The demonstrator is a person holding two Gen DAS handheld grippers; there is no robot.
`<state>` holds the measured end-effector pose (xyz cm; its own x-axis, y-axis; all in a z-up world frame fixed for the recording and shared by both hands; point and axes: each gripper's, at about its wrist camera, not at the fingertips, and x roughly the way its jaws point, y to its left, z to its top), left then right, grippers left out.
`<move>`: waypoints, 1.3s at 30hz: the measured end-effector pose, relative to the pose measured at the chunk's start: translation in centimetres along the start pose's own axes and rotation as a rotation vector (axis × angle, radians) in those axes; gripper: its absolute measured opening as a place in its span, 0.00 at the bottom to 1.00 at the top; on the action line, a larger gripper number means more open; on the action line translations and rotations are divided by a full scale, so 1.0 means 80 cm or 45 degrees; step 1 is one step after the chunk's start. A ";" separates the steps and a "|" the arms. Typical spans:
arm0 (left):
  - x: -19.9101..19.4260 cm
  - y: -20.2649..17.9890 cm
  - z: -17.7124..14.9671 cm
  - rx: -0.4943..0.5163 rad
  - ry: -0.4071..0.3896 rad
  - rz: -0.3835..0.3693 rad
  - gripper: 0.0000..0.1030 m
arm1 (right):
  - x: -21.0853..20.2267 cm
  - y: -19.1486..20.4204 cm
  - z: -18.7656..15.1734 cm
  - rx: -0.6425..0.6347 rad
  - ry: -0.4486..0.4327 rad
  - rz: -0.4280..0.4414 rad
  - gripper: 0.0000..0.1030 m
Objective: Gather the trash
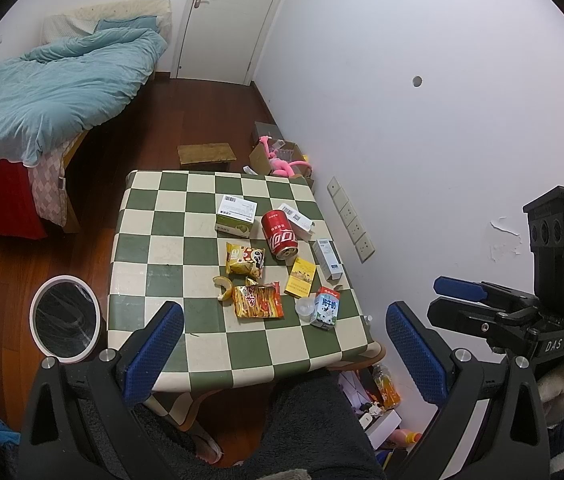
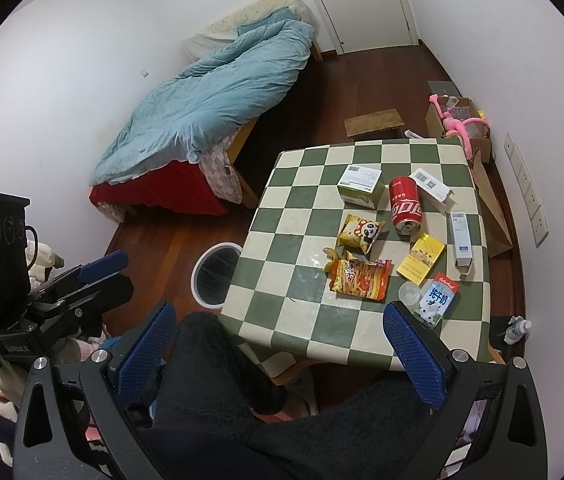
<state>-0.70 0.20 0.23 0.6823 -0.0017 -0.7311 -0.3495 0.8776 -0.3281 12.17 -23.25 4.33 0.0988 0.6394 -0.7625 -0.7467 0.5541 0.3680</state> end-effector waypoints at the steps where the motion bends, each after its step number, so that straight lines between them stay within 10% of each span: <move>1: 0.000 0.001 0.000 -0.001 -0.001 0.001 1.00 | 0.000 0.000 0.000 0.000 0.001 0.000 1.00; 10: 0.004 0.004 0.001 -0.005 -0.008 0.033 1.00 | 0.000 -0.001 0.001 0.003 -0.005 0.005 1.00; 20: 0.177 0.060 -0.006 -0.056 0.127 0.485 1.00 | 0.039 -0.069 0.002 0.249 -0.066 -0.165 1.00; 34: 0.405 0.084 -0.060 -0.182 0.531 0.363 0.93 | 0.275 -0.293 -0.078 0.767 0.135 -0.457 0.87; 39: 0.443 0.070 -0.061 -0.185 0.558 0.343 0.71 | 0.317 -0.303 -0.083 0.753 0.191 -0.470 0.81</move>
<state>18.41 2.71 -30.39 0.2347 -0.0127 -0.9720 -0.5816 0.7994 -0.1508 28.37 -24.03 -27.45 0.1532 0.2977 -0.9423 -0.1956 0.9438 0.2664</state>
